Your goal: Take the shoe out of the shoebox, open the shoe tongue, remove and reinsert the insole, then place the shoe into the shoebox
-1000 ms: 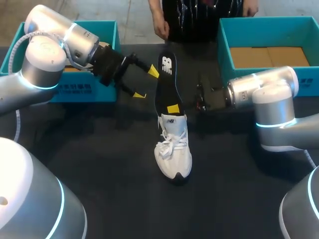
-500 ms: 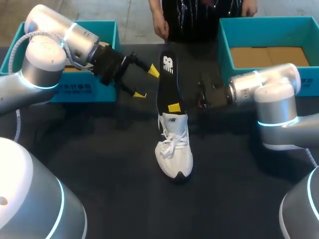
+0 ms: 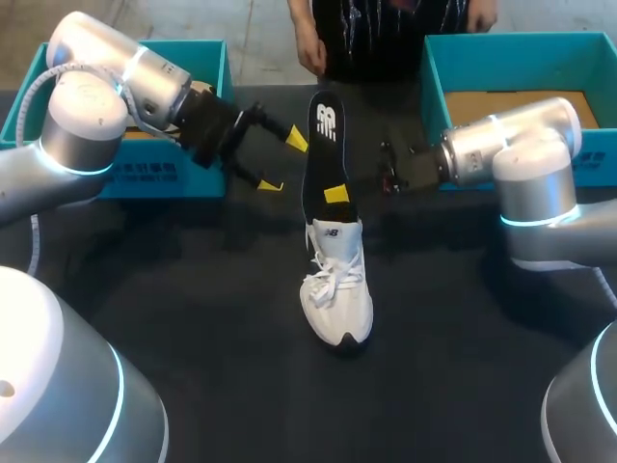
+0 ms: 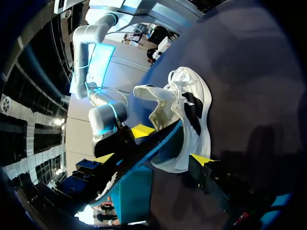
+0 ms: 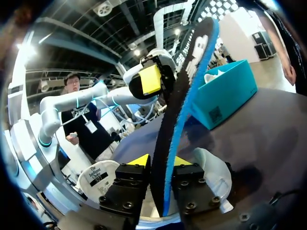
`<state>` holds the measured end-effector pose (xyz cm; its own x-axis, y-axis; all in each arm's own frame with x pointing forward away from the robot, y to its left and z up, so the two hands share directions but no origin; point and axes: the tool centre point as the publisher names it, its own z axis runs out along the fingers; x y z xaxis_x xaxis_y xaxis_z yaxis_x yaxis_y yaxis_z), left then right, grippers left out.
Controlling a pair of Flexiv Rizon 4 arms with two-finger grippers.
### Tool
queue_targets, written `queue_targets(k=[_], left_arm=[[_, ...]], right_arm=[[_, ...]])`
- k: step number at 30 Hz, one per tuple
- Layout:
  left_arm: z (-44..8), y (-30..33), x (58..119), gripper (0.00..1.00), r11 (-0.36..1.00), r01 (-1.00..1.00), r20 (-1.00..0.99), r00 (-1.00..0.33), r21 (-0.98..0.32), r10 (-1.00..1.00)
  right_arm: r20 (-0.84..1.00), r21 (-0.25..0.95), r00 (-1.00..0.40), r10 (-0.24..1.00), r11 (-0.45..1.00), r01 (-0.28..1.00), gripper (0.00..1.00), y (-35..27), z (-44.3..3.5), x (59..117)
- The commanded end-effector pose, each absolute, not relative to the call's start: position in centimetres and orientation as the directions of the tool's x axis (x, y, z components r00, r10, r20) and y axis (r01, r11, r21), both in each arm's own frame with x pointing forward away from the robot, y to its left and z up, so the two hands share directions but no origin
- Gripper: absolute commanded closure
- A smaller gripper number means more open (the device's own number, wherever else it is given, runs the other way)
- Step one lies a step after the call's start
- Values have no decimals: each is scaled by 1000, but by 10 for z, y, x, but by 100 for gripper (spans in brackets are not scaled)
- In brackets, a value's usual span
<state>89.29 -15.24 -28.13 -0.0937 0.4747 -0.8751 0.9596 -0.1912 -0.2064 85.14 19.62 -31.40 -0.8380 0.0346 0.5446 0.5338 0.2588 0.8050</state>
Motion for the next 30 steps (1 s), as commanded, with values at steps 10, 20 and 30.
queue_targets(k=[10,20,30], left_arm=[[-281,-151,888,0,-183,963,-876,-91,-199,473],[-281,-151,888,0,-186,962,-874,-91,-201,477],[-281,-151,887,0,-192,960,-874,-91,-205,477]], right_arm=[[558,780,-827,68,297,551,100,195,-324,854],[566,773,-820,89,290,565,100,195,-333,842],[592,755,-800,99,278,593,100,194,-345,829]])
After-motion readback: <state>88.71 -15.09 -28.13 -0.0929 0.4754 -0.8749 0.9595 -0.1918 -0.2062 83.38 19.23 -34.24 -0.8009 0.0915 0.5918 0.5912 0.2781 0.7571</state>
